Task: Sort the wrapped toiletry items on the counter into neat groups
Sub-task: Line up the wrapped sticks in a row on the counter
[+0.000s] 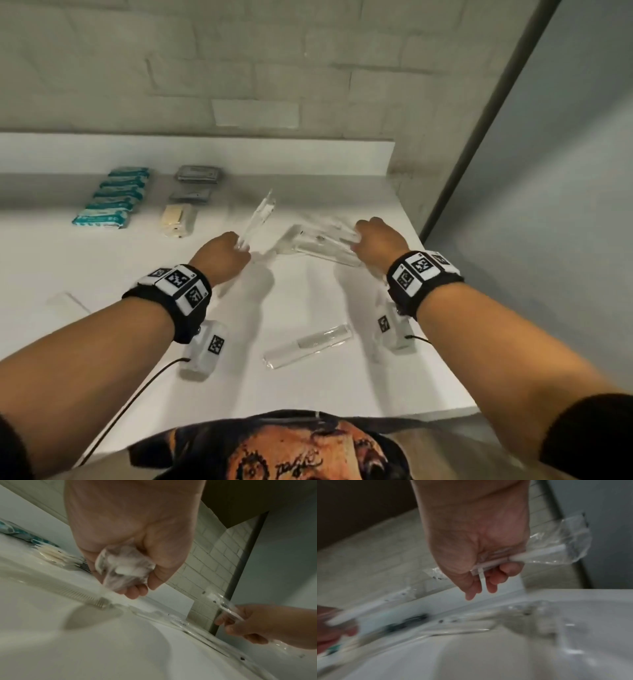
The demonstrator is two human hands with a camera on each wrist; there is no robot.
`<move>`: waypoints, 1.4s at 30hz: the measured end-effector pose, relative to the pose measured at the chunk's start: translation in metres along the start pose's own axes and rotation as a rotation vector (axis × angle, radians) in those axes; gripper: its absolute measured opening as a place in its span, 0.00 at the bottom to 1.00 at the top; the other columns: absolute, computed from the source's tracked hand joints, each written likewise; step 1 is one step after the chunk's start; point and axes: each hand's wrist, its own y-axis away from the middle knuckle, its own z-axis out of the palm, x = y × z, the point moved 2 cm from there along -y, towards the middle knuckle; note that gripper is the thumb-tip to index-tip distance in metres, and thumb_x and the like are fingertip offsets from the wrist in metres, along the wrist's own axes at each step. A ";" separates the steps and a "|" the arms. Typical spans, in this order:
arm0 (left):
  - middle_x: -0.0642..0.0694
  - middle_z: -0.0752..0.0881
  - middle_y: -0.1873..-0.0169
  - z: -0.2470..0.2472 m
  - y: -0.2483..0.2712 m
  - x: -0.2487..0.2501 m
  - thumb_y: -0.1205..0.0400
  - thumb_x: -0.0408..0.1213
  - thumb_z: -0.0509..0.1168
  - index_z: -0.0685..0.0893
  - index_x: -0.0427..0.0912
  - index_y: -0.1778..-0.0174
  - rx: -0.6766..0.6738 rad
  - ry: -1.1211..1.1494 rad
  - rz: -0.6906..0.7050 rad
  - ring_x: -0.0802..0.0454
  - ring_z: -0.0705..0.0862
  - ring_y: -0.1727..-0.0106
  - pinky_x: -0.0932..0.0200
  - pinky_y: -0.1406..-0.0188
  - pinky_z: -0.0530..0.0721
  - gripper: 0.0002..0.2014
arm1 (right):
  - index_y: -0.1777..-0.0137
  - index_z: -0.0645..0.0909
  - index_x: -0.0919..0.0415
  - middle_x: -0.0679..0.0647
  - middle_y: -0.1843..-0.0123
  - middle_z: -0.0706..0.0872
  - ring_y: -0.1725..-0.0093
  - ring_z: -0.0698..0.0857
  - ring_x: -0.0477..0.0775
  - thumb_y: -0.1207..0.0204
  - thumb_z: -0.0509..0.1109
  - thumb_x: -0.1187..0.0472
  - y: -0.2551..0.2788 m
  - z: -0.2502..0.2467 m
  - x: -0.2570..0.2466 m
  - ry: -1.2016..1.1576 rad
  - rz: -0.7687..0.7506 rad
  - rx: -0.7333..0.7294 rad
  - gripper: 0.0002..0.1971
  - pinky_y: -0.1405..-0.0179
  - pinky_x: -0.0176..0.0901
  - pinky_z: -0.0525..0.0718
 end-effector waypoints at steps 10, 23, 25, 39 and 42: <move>0.44 0.78 0.62 0.033 -0.023 0.047 0.17 0.44 0.60 0.74 0.39 0.57 -0.098 -0.124 0.181 0.45 0.75 0.63 0.56 0.71 0.67 0.11 | 0.39 0.77 0.63 0.61 0.39 0.81 0.41 0.80 0.64 0.23 0.59 0.61 -0.011 0.002 0.021 0.010 0.126 0.034 0.15 0.48 0.48 0.78; 0.49 0.80 0.64 0.064 -0.016 0.072 0.15 0.47 0.56 0.74 0.45 0.59 -0.335 -0.221 0.318 0.46 0.80 0.60 0.54 0.61 0.74 0.11 | 0.36 0.75 0.73 0.64 0.60 0.90 0.71 0.85 0.58 0.22 0.68 0.67 0.023 0.009 0.021 -0.149 0.306 -0.499 0.17 0.58 0.49 0.87; 0.51 0.78 0.67 0.057 0.000 0.067 0.15 0.50 0.57 0.72 0.47 0.62 -0.366 -0.174 0.281 0.51 0.77 0.64 0.54 0.62 0.73 0.13 | 0.41 0.74 0.69 0.61 0.64 0.87 0.73 0.85 0.56 0.23 0.66 0.68 0.007 -0.010 0.019 -0.184 0.269 -0.384 0.12 0.73 0.40 0.84; 0.44 0.79 0.30 -0.019 -0.099 0.024 0.23 0.51 0.71 0.68 0.45 0.24 -0.170 0.022 -0.063 0.47 0.81 0.34 0.57 0.36 0.79 0.33 | 0.24 0.67 0.60 0.63 0.31 0.76 0.33 0.78 0.67 0.30 0.72 0.39 -0.136 -0.031 -0.053 -0.199 -0.006 -0.012 0.40 0.34 0.57 0.78; 0.46 0.76 0.27 -0.025 -0.105 0.006 0.21 0.47 0.69 0.69 0.50 0.23 -0.185 -0.113 -0.019 0.49 0.81 0.34 0.59 0.37 0.77 0.30 | 0.32 0.77 0.61 0.63 0.36 0.81 0.38 0.81 0.66 0.21 0.62 0.56 -0.136 -0.018 -0.072 -0.137 -0.122 0.041 0.19 0.39 0.52 0.81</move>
